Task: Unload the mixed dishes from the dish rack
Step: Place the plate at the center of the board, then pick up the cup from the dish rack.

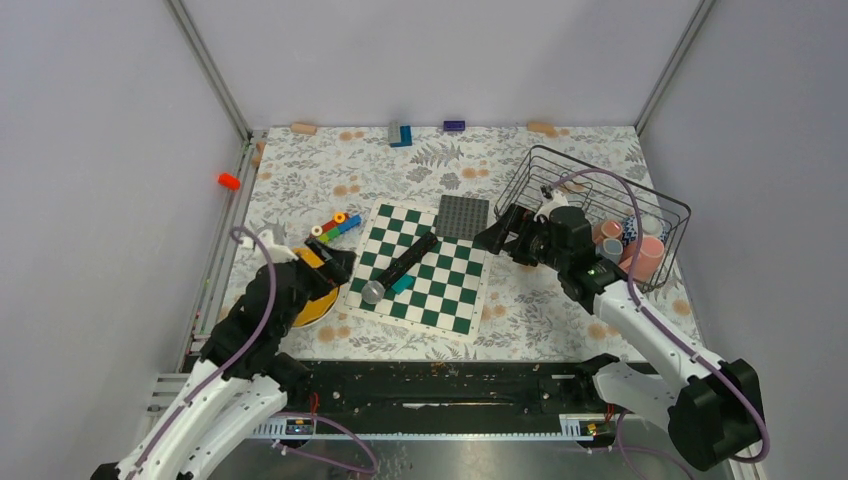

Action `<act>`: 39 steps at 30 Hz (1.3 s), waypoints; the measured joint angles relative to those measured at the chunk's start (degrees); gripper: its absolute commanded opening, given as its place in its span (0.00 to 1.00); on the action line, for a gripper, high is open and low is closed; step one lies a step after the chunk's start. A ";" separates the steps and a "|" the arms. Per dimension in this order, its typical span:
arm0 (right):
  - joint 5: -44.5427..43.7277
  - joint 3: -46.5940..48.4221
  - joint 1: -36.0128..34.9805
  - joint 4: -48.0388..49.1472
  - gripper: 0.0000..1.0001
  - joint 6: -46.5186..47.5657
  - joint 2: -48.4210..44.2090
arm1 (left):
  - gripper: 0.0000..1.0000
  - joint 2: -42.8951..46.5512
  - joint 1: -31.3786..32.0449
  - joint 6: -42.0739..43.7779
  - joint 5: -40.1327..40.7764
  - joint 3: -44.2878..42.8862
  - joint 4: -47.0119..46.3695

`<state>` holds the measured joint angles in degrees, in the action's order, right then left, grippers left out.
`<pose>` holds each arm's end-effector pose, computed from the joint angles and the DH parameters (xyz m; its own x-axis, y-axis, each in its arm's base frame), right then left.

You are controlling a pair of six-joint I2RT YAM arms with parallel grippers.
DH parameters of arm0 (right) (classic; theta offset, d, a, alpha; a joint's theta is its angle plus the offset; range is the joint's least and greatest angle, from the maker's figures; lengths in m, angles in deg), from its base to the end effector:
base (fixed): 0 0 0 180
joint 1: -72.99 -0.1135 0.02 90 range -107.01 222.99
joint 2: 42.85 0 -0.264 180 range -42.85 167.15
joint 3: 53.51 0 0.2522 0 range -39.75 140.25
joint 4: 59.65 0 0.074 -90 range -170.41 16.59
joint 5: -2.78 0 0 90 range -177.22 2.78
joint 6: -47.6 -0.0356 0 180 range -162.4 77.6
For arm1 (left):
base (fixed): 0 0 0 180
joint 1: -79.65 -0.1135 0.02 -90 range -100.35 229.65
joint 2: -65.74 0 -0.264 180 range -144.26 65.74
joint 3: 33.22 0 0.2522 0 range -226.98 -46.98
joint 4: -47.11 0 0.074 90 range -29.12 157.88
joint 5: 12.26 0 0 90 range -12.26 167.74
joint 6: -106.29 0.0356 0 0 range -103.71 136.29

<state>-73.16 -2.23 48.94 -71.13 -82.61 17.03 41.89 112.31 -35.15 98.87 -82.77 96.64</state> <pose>0.2146 0.1052 0.2669 -0.6292 0.4050 -0.6634 -0.2586 0.6958 0.6700 0.0944 -0.0452 0.2863 -0.3886 -0.6173 -0.6841 -0.1253 0.7709 -0.6245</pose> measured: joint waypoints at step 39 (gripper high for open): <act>-58.53 14.38 11.19 -46.71 0.99 10.23 -1.29 | 0.99 -35.15 -0.13 24.22 -47.50 3.50 -44.52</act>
<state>-131.69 12.15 60.13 -117.84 -72.38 15.74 6.74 112.18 -10.93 51.37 -79.27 52.12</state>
